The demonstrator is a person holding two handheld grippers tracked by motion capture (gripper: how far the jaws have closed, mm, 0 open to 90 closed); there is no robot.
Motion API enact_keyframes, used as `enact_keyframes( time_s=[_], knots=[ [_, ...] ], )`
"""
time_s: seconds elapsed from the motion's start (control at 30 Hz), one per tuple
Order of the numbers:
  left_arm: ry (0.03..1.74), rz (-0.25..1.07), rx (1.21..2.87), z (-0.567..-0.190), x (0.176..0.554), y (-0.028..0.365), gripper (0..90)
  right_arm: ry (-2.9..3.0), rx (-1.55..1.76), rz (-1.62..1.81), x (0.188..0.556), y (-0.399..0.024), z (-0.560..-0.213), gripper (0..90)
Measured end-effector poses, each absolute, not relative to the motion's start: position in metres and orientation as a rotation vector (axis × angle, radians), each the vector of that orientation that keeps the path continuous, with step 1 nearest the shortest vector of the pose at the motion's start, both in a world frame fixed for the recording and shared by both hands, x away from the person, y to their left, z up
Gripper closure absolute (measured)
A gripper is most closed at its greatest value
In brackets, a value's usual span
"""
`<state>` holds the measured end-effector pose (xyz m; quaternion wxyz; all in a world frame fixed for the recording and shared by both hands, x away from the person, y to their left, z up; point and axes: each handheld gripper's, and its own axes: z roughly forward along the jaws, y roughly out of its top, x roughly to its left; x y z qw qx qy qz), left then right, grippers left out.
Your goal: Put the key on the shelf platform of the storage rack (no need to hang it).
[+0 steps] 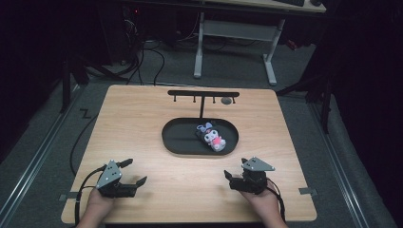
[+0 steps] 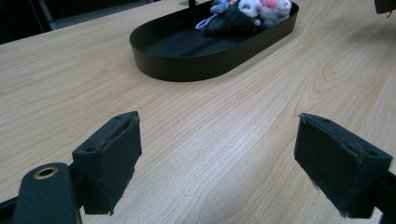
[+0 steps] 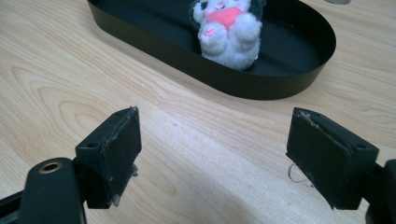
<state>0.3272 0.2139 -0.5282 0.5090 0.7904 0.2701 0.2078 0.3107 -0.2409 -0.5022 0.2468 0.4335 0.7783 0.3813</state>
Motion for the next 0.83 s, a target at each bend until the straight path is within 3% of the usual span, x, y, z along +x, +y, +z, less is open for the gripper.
enact_keyframes(
  time_s=[0.37,0.83],
  knots=[
    [0.653,0.51,1.902,-0.529,0.327,0.212,15.4,2.05,1.123,1.132,0.286,-0.236,-0.519,21.9],
    [0.656,0.517,1.9,-0.528,0.327,0.213,15.4,2.028,1.135,1.156,0.286,-0.242,-0.518,22.0]
  ],
)
